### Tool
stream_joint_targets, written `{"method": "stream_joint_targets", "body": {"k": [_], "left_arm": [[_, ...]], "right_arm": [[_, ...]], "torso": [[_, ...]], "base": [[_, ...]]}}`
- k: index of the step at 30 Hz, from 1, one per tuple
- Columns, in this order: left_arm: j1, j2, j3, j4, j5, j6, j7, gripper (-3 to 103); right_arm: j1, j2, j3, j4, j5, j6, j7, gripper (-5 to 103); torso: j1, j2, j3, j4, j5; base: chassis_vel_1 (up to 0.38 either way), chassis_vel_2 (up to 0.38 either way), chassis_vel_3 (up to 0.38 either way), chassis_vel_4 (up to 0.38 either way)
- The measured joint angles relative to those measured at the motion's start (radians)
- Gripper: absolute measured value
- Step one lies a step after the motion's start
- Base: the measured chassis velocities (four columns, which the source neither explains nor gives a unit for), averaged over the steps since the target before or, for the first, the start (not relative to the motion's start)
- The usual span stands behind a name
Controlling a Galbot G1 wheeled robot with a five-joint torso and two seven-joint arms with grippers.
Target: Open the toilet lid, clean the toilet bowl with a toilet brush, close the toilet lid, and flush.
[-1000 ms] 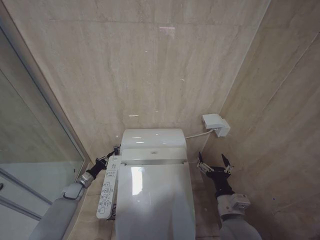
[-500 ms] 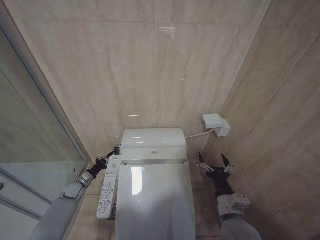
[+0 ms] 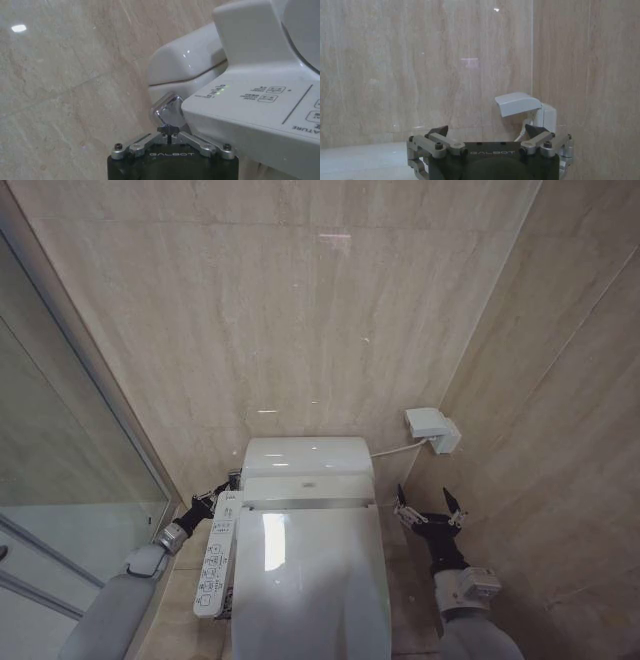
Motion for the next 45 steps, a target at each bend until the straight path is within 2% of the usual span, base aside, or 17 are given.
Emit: {"method": "stream_joint_targets", "body": {"k": [22,27,29,33,36,38,39,41,42,45], "left_arm": [[0.020,0.002,-0.028,-0.014,-0.003,0.002,-0.005,0],[0.082,0.011,-0.075,-0.067,-0.020,0.030,-0.048,0],[0.137,0.026,-0.110,-0.138,-0.051,0.062,-0.075,0],[0.196,0.039,-0.156,-0.215,-0.082,0.078,-0.109,0],[0.270,0.040,-0.235,-0.294,-0.088,0.088,-0.182,0],[0.322,0.038,-0.268,-0.373,-0.104,0.143,-0.260,0],[0.322,0.038,-0.268,-0.373,-0.104,0.143,-0.260,0],[0.390,0.032,-0.299,-0.496,-0.144,0.252,-0.314,3],[0.390,0.032,-0.299,-0.496,-0.144,0.252,-0.314,3],[0.459,0.008,-0.346,-0.651,-0.166,0.323,-0.359,3]], "right_arm": [[0.000,0.000,0.000,0.000,0.000,0.000,0.000,100],[0.000,0.000,0.000,0.000,0.000,0.000,0.000,100],[0.000,0.000,0.000,0.000,0.000,0.000,0.000,100],[0.000,0.000,0.000,0.000,0.000,0.000,0.000,100],[0.000,0.000,0.000,0.000,0.000,0.000,0.000,100],[0.000,0.000,0.000,0.000,0.000,0.000,0.000,100],[0.000,0.000,0.000,0.000,0.000,0.000,0.000,100],[0.000,0.000,0.000,0.000,0.000,0.000,0.000,100],[0.000,0.000,0.000,0.000,0.000,0.000,0.000,100],[0.000,0.000,0.000,0.000,0.000,0.000,0.000,100]], "torso": [[0.000,0.000,0.000,-0.0007,-0.0001],[0.000,0.000,0.000,-0.0012,-0.0003],[0.000,0.000,0.000,-0.0004,-0.0003],[0.000,0.000,0.000,0.0003,0.0000],[0.000,0.000,0.000,0.0000,0.0000],[0.000,0.000,0.000,0.0003,0.0000],[0.000,0.000,0.000,0.0003,0.0000],[0.000,0.000,0.000,-0.0001,0.0002],[0.000,0.000,0.000,-0.0001,0.0002],[0.000,0.000,0.000,-0.0001,0.0003]], "base": [[0.000,0.000,0.000,0.000],[0.000,0.000,0.000,0.000],[0.000,0.000,0.000,0.000],[0.000,0.000,0.000,0.000],[0.000,0.000,0.000,0.000],[0.000,0.000,0.000,0.000],[0.000,0.000,0.000,0.000],[0.000,0.000,0.000,0.000],[0.000,0.000,0.000,0.000],[0.000,0.000,0.000,0.000]]}}
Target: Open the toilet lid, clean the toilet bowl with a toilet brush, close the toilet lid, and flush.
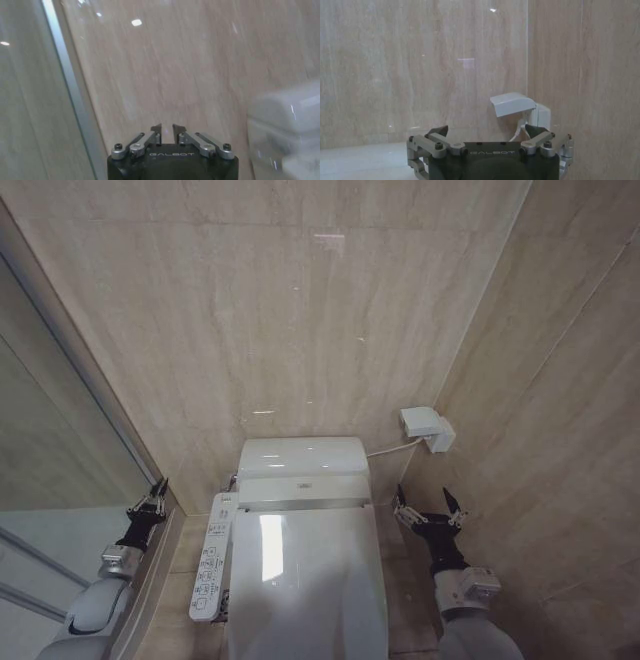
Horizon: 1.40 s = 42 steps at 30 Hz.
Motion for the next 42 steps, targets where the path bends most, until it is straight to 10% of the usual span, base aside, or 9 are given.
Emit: {"method": "stream_joint_targets", "body": {"k": [3,4,10,11,18,19,31,42], "left_arm": [[0.037,-0.027,-0.015,-0.101,-0.002,0.066,-0.049,3],[0.056,-0.040,-0.015,-0.145,-0.004,0.096,-0.068,30],[0.135,-0.085,0.006,-0.302,-0.006,0.150,-0.113,30],[0.168,-0.097,0.006,-0.353,-0.005,0.165,-0.127,57],[0.343,-0.130,-0.024,-0.540,0.002,0.230,-0.185,57],[0.367,-0.135,-0.033,-0.560,0.002,0.232,-0.188,84],[0.516,-0.099,-0.175,-0.642,-0.074,0.177,-0.167,100],[0.557,-0.114,-0.177,-0.763,-0.193,0.289,-0.215,100]], "right_arm": [[0.000,0.000,0.000,0.000,0.000,0.000,0.000,100],[0.000,0.000,0.000,0.000,0.000,0.000,0.000,100],[0.000,0.000,0.000,0.000,0.000,0.000,0.000,100],[0.000,0.000,0.000,0.000,0.000,0.000,0.000,100],[0.000,0.000,0.000,0.000,0.000,0.000,0.000,100],[0.000,0.000,0.000,0.000,0.000,0.000,0.000,100],[0.000,0.000,0.000,0.000,0.000,0.000,0.000,100],[0.000,0.000,0.000,0.000,0.000,0.000,0.000,100]], "torso": [[0.000,0.000,0.000,0.0000,0.0000],[0.000,0.000,0.000,-0.0002,0.0000],[0.000,0.000,0.000,0.0000,-0.0001],[0.000,0.000,0.000,-0.0001,-0.0002],[0.000,0.000,0.000,0.0004,-0.0002],[0.000,0.000,0.000,0.0003,-0.0001],[0.000,0.000,0.000,-0.0001,-0.0003],[0.000,0.000,0.000,0.0000,-0.0002]], "base": [[0.000,0.000,0.000,0.000],[0.000,0.000,0.000,0.000],[0.000,0.000,0.000,0.000],[0.000,0.000,0.000,0.000],[0.000,0.000,0.000,0.000],[0.000,0.000,0.000,0.000],[0.000,0.000,0.000,0.000],[0.000,0.000,0.000,0.000]]}}
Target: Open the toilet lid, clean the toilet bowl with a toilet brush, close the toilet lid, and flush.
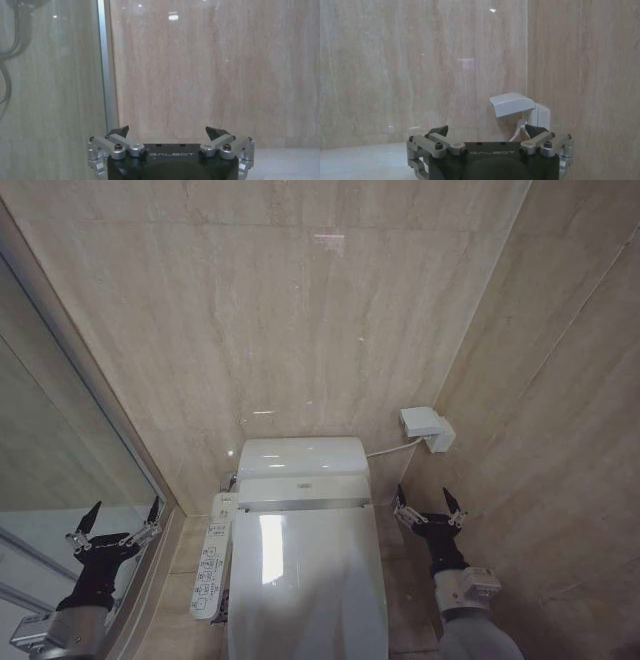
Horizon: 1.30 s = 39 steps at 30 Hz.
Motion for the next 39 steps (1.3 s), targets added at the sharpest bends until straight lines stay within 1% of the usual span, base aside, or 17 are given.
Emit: {"method": "stream_joint_targets", "body": {"k": [3,7,17,19,20,22,26,33,39], "left_arm": [[0.012,-0.011,0.016,-0.020,0.008,0.002,-0.003,100],[0.031,-0.023,0.035,-0.040,0.039,-0.015,0.002,100],[0.049,-0.034,0.051,-0.055,0.081,-0.044,0.010,100],[0.053,-0.034,0.055,-0.046,0.090,-0.065,0.016,100],[0.053,-0.034,0.055,-0.046,0.090,-0.065,0.016,100],[0.054,-0.033,0.055,-0.029,0.094,-0.092,0.034,100],[0.053,-0.032,0.049,-0.015,0.095,-0.109,0.045,100],[0.048,-0.033,0.049,-0.009,0.096,-0.111,0.046,100],[0.046,-0.038,0.051,-0.013,0.100,-0.106,0.065,100]], "right_arm": [[0.000,0.000,0.000,0.000,0.000,0.000,0.000,100],[0.000,0.000,0.000,0.000,0.000,0.000,0.000,100],[0.000,0.000,0.000,0.000,0.000,0.000,0.000,100],[0.000,0.000,0.000,0.000,0.000,0.000,0.000,100],[0.000,0.000,0.000,0.000,0.000,0.000,0.000,100],[0.000,0.000,0.000,0.000,0.000,0.000,0.000,100],[0.000,0.000,0.000,0.000,0.000,0.000,0.000,100],[0.000,0.000,0.000,0.000,0.000,0.000,0.000,100],[0.000,0.000,0.000,0.000,0.000,0.000,0.000,100]], "torso": [[0.000,0.000,0.000,0.0001,0.0000],[0.000,0.000,0.000,0.0001,0.0000],[0.000,0.000,0.000,0.0001,0.0000],[0.000,0.000,0.000,0.0001,0.0000],[0.000,0.000,0.000,0.0001,0.0000],[0.000,0.000,0.000,0.0001,0.0000],[0.000,0.000,0.000,0.0001,0.0000],[0.000,0.000,0.000,0.0001,0.0000],[0.000,0.000,0.000,0.0001,0.0000]], "base": [[0.000,0.000,0.000,0.000],[0.000,0.000,0.000,0.000],[0.000,0.000,0.000,0.000],[0.000,0.000,0.000,0.000],[0.000,0.000,0.000,0.000],[0.000,0.000,0.000,0.000],[0.000,0.000,0.000,0.000],[0.000,0.000,0.000,0.000],[0.000,0.000,0.000,0.000]]}}
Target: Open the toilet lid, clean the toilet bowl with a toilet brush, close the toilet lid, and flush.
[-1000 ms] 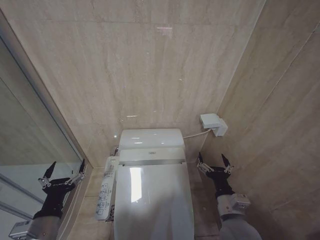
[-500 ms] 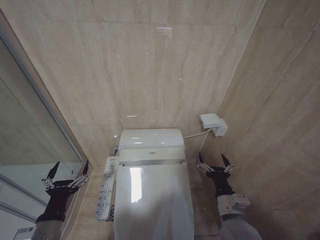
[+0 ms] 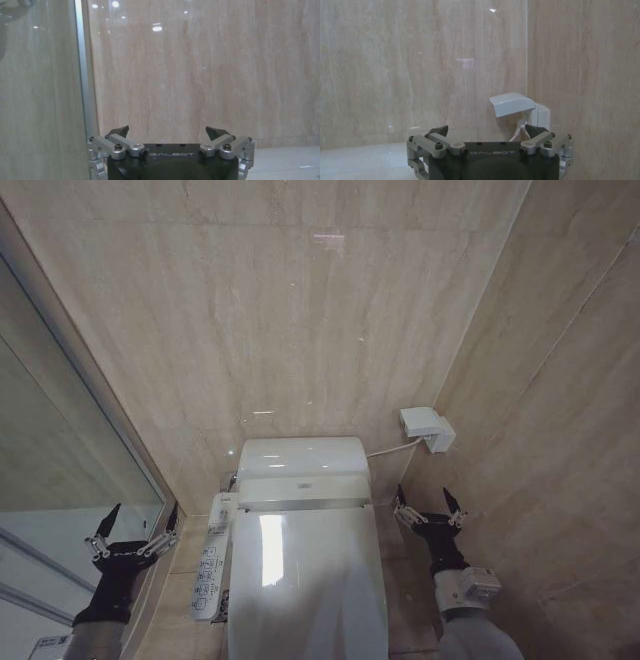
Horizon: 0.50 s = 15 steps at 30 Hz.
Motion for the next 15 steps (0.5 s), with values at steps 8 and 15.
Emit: {"method": "stream_joint_targets", "body": {"k": [8,15], "left_arm": [[0.001,-0.007,0.012,-0.004,0.016,-0.002,0.007,100],[-0.001,-0.008,0.014,-0.001,0.025,-0.004,0.005,100]], "right_arm": [[0.000,0.000,0.000,0.000,0.000,0.000,0.000,100],[0.000,0.000,0.000,0.000,0.000,0.000,0.000,100]], "torso": [[0.000,0.000,0.000,0.0000,0.0000],[0.000,0.000,0.000,0.0000,0.0000]], "base": [[0.000,0.000,0.000,0.000],[0.000,0.000,0.000,0.000]]}}
